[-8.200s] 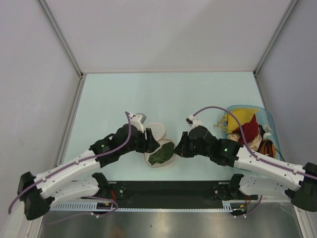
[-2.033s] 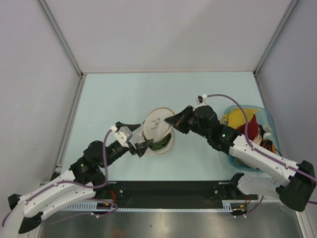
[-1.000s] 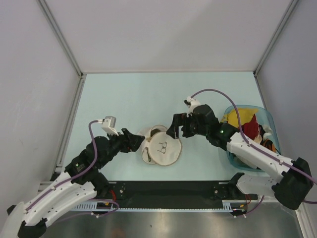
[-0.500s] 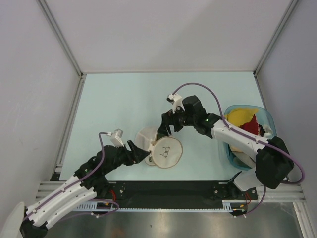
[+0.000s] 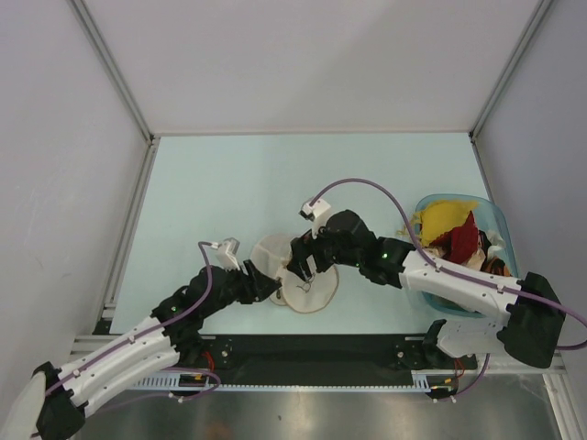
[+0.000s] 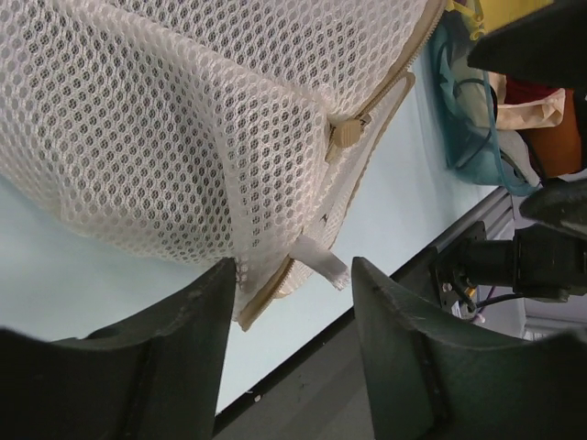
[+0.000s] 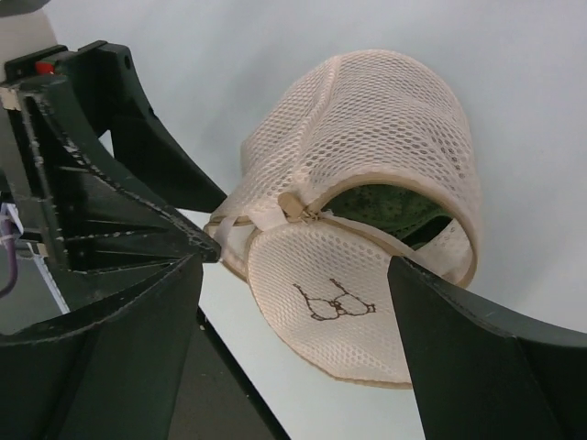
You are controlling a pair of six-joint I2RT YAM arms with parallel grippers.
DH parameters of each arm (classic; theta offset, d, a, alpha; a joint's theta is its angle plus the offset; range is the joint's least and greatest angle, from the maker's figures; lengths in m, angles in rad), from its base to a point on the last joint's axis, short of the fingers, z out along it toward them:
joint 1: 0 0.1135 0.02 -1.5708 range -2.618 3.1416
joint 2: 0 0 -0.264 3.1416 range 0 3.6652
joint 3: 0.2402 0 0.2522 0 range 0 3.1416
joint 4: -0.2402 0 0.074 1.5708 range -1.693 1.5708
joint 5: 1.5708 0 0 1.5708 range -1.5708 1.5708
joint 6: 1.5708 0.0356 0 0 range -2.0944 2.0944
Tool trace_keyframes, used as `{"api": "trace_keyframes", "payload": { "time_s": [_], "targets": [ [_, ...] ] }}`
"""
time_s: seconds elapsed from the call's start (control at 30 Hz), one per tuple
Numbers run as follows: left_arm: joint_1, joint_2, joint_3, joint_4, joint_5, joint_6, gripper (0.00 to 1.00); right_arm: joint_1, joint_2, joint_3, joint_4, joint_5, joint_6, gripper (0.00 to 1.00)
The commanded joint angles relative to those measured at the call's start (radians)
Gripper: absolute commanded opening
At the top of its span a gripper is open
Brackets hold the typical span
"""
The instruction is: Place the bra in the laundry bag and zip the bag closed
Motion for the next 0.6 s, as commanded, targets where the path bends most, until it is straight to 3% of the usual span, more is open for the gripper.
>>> {"api": "trace_keyframes", "payload": {
  "time_s": [0.0,0.1,0.23,0.33,0.37,0.47,0.57],
  "targets": [
    [0.005,0.037,-0.012,0.089,0.004,0.043,0.55,0.091,-0.025,0.047,-0.049,0.227,0.016,0.85],
    [0.005,0.057,-0.021,0.120,0.009,0.042,0.50,0.116,-0.020,0.056,-0.060,0.342,0.045,0.84],
    [0.005,0.088,-0.013,0.125,0.006,0.060,0.39,0.137,-0.005,0.055,-0.027,0.344,0.039,0.78],
    [0.005,0.089,0.002,0.126,0.012,0.074,0.26,0.165,0.034,0.071,-0.022,0.350,0.033,0.64],
    [0.005,0.086,0.005,0.125,0.015,0.076,0.15,0.179,0.050,0.077,-0.023,0.361,0.033,0.63],
    [0.005,0.056,0.010,0.126,0.021,0.072,0.01,0.223,0.084,0.091,-0.017,0.421,0.028,0.57],
    [0.005,0.019,0.016,0.117,0.023,0.071,0.00,0.251,0.110,0.116,-0.031,0.491,0.033,0.51]
  ]
}}
